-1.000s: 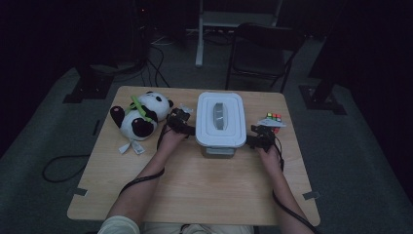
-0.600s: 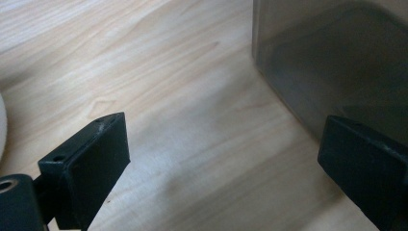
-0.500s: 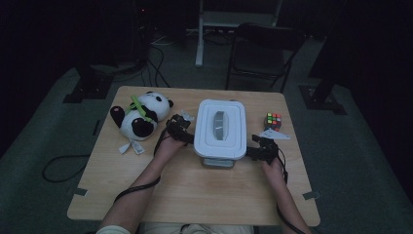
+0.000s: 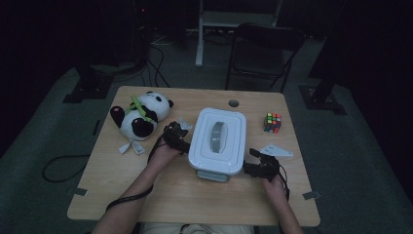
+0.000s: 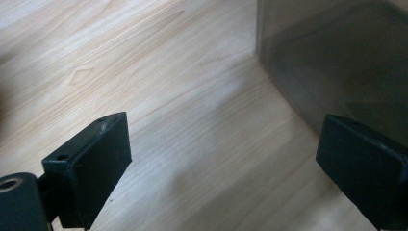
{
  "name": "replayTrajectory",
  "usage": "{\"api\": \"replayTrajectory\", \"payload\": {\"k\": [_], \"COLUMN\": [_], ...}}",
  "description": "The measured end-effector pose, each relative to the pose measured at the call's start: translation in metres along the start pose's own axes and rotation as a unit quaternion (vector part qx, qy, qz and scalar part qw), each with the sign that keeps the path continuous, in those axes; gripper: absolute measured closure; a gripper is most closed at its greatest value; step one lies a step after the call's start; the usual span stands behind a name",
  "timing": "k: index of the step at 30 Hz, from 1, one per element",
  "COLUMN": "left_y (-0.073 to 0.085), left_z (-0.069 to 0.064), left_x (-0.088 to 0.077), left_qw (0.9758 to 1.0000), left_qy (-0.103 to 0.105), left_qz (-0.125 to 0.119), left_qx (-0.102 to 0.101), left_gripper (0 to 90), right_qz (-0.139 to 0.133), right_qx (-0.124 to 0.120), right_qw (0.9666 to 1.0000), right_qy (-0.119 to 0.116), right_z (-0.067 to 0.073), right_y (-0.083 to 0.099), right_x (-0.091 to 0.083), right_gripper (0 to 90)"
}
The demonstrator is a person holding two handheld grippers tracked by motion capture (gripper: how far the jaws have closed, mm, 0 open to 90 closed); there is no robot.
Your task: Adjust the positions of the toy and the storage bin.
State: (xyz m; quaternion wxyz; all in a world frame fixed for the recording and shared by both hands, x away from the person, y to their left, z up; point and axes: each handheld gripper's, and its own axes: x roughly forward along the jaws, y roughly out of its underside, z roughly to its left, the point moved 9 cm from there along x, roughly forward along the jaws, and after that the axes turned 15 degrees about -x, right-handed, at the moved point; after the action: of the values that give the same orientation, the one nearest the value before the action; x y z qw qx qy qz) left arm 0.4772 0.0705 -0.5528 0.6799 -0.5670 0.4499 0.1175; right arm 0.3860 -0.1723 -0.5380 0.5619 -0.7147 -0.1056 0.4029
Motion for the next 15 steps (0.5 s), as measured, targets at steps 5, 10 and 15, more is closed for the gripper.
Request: {"api": "replayTrajectory", "payload": {"k": [5, 10, 15], "left_y": [0.005, 0.011, 0.012], "left_z": [0.003, 0.002, -0.001], "left_x": [-0.006, -0.010, -0.012], "left_qw": [1.0000, 1.0000, 1.0000], "left_qy": [-0.005, 0.000, 0.001], "left_qz": [-0.003, -0.005, -0.008], "left_qx": [-0.001, -0.008, -0.001], "left_gripper": [6.7, 7.7, 7.7], "right_qz": [0.000, -0.002, -0.006], "right_qx": [-0.004, -0.010, -0.008], "right_qw": [0.9998, 0.9995, 0.9996], "right_qy": [-0.018, -0.030, -0.026], "right_z": [0.019, 0.034, 0.040], "right_y": [0.003, 0.003, 0.005], "right_x": [-0.005, -0.011, -0.016], "right_gripper": [27.6, 27.5, 27.5]}}
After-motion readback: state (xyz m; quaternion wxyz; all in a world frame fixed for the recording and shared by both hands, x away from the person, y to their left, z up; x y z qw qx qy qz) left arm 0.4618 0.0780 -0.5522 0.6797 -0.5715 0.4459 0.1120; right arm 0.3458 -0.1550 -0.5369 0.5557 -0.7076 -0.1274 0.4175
